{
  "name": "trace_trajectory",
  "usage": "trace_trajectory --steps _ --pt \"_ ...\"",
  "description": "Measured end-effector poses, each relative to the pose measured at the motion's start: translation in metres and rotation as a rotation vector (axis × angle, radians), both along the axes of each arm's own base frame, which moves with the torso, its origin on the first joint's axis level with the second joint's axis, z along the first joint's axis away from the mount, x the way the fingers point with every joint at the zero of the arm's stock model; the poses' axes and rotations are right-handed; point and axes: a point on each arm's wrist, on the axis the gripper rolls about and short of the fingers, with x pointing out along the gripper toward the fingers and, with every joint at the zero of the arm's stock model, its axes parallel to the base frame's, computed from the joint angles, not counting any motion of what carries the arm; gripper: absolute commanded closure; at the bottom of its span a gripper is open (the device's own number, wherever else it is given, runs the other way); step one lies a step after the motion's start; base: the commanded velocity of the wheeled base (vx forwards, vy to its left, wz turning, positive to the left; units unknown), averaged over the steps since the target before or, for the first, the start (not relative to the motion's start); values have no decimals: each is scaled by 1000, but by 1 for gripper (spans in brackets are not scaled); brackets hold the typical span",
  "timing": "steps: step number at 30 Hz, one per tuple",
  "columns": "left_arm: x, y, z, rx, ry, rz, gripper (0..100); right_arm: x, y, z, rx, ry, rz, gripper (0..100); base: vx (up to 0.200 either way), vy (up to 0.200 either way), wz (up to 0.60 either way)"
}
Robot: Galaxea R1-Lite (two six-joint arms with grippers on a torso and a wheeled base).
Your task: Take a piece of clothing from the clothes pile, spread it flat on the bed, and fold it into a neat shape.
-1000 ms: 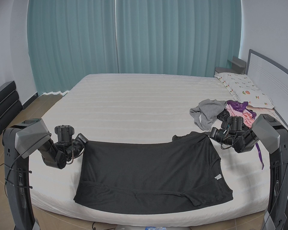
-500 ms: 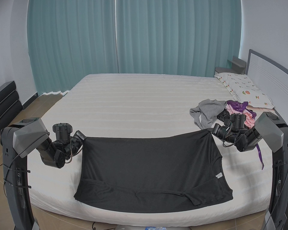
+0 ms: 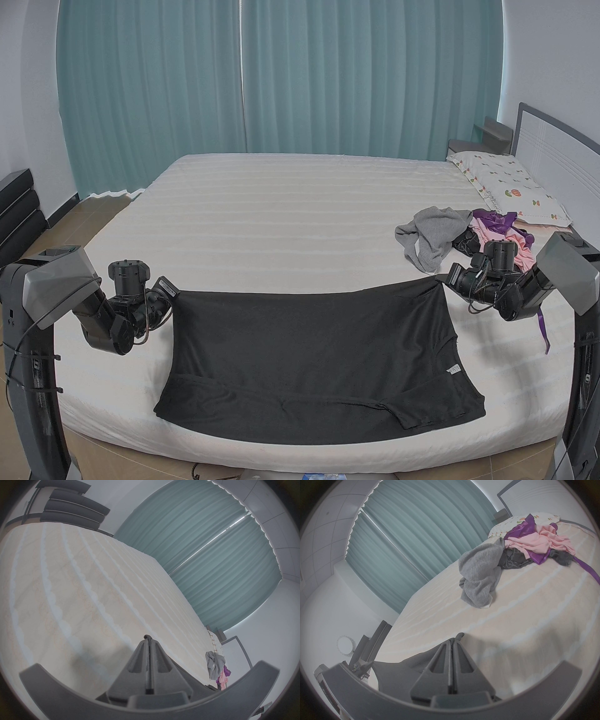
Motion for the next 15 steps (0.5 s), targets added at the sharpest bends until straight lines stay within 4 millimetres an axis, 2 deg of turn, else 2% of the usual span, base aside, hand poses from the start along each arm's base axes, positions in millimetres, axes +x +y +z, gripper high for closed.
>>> trace_trajectory --steps 15 --pt "-28 0 17 -1 22 -6 100 -45 -11 13 14 38 6 100 0 0 0"
